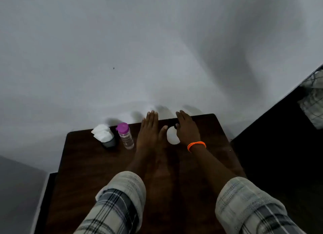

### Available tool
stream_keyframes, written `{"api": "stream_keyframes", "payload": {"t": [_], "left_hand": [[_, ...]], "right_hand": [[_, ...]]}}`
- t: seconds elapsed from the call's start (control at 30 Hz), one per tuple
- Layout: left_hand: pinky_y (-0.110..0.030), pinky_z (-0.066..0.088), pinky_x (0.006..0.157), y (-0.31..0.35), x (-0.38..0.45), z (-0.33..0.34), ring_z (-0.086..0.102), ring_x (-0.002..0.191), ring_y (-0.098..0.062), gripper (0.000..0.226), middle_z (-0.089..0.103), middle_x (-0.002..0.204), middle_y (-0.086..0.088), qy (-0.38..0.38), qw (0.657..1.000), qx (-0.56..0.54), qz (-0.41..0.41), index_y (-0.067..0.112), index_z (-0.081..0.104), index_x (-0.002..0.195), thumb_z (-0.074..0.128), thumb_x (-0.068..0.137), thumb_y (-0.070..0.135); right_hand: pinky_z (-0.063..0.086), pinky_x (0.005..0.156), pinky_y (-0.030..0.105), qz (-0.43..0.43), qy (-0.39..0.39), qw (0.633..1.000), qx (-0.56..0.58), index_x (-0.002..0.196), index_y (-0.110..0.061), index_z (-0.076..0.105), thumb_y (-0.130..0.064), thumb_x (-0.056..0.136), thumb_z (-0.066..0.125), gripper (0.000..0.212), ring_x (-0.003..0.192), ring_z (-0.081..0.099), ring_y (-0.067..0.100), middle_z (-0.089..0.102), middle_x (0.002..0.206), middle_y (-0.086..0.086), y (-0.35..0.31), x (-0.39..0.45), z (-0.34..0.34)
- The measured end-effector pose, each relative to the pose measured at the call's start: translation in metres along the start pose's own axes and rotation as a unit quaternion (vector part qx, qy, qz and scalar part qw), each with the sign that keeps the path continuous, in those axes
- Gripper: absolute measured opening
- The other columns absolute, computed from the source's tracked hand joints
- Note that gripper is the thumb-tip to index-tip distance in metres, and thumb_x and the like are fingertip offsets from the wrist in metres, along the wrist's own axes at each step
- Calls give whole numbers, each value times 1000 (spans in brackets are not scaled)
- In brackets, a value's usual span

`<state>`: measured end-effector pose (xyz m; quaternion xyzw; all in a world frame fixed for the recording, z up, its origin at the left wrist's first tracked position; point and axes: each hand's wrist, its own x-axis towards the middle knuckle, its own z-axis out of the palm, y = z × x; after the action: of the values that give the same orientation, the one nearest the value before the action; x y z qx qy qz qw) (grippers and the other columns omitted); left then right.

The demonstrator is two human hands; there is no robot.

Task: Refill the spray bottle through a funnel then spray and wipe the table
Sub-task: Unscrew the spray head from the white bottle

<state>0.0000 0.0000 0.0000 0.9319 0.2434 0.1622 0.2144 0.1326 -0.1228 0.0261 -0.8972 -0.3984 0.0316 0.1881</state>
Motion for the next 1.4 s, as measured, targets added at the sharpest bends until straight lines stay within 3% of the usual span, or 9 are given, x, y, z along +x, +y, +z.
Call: {"api": "stream_keyframes", "payload": {"t": [0.33,0.47,0.6,0.7,0.83,0.93,1.1,1.23,1.4], "left_hand": [[-38,5,128,-6,-11,46,-2,157,-16,81,11,170,-7,-56,998,17,-13,9,17,161,21,102,63],[-41,11,128,-6,-13,51,0,158,-20,82,9,170,-10,-96,995,-1,-30,8,13,162,41,102,56],[-41,19,125,10,-21,45,12,156,-22,105,13,169,-7,-178,976,-79,-92,11,13,162,65,87,64],[-49,20,124,20,-35,43,19,154,-25,117,21,167,-9,-165,981,-58,-83,11,19,160,72,75,71],[-50,29,120,26,-56,40,32,148,-26,113,34,162,-8,-104,988,-32,-111,11,29,157,80,69,62],[-35,46,97,30,-66,27,55,122,-25,87,58,135,-6,-73,990,-73,-98,13,51,140,84,67,47],[-21,44,78,29,-76,4,60,100,-10,80,65,115,5,-95,988,-107,-51,19,60,127,80,62,59],[-10,36,68,29,-87,-11,59,92,-4,67,60,99,16,-148,981,-118,-51,26,63,116,87,60,54],[-30,58,84,17,-99,-29,65,97,-2,63,70,105,16,-282,935,-205,-59,36,66,110,91,55,56]], "right_hand": [[45,101,47,78,-5,995,68,135,-11,61,-7,93,60,42,124,54,36,63,133,14,11,6,27],[50,86,46,73,17,993,88,123,-9,64,-12,92,62,31,103,62,38,67,114,16,7,3,20],[47,76,31,107,25,977,181,111,-11,68,-16,93,66,19,93,63,22,70,101,7,-5,-5,4],[40,64,18,167,28,955,242,101,-12,69,-22,91,70,14,79,59,12,66,86,-1,-13,-12,-9],[57,77,36,237,14,921,308,91,-19,70,-30,87,75,13,83,69,21,70,85,1,-16,-18,-13],[63,74,49,245,-1,904,352,79,-29,66,-25,86,77,13,79,74,27,72,83,6,-20,-28,-21],[64,72,49,256,-25,887,383,90,-15,68,-16,91,74,6,73,73,29,71,88,17,-20,-47,-36],[63,68,35,210,-87,886,404,110,-8,69,-11,95,68,15,69,67,16,69,89,13,-19,-57,-47],[56,70,25,109,-221,835,492,120,-8,69,-8,98,63,23,80,63,16,67,97,12,-7,-72,-64]]}}
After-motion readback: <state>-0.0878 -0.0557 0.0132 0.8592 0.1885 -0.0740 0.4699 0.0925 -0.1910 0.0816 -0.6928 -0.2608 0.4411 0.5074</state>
